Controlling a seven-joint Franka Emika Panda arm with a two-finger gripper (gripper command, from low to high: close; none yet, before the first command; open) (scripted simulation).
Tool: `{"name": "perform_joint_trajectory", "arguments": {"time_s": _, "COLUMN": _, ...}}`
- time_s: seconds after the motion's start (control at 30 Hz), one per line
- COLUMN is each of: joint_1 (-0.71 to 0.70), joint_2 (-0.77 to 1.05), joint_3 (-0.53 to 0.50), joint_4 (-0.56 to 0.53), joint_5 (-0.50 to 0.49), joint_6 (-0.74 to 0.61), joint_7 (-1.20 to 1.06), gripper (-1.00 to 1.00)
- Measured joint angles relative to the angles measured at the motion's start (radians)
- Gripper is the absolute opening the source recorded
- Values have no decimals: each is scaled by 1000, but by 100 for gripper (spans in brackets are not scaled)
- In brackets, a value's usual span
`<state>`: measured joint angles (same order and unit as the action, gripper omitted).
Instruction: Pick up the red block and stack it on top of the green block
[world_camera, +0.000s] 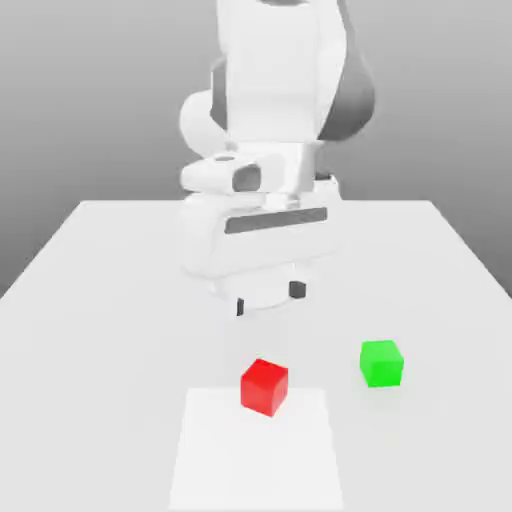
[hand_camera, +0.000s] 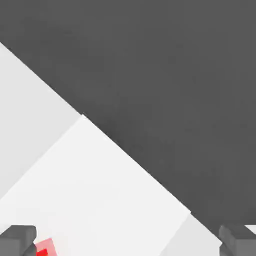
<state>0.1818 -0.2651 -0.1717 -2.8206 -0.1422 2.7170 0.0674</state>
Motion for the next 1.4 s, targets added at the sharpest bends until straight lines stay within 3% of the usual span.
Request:
{"name": "perform_joint_trajectory", "arguments": {"time_s": 0.23, "joint_1": 65, "joint_2": 197, "joint_3": -54, "joint_4": -121, "joint_5": 83, "joint_6": 163, "joint_7": -267, "gripper": 0}}
{"name": "perform_joint_trajectory", "arguments": {"time_s": 0.43, "joint_1": -28, "joint_2": 412, "joint_3": 92, "joint_4": -95, "joint_5": 268, "joint_6": 345, "joint_7": -405, "gripper": 0}}
{"name": "perform_joint_trajectory", "arguments": {"time_s": 0.47, "joint_1": -51, "joint_2": 435, "joint_3": 116, "joint_4": -92, "joint_5": 278, "joint_6": 365, "joint_7": -412, "gripper": -100}}
{"name": "perform_joint_trajectory", "arguments": {"time_s": 0.7, "joint_1": -55, "joint_2": 434, "joint_3": 119, "joint_4": -92, "joint_5": 275, "joint_6": 362, "joint_7": -410, "gripper": -100}}
{"name": "perform_joint_trajectory", "arguments": {"time_s": 0.97, "joint_1": -53, "joint_2": 171, "joint_3": 71, "joint_4": -130, "joint_5": 110, "joint_6": 138, "joint_7": -293, "gripper": -100}}
{"name": "perform_joint_trajectory", "arguments": {"time_s": 1.4, "joint_1": 249, "joint_2": -6, "joint_3": 208, "joint_4": -142, "joint_5": 177, "joint_6": -18, "joint_7": -535, "gripper": -100}}
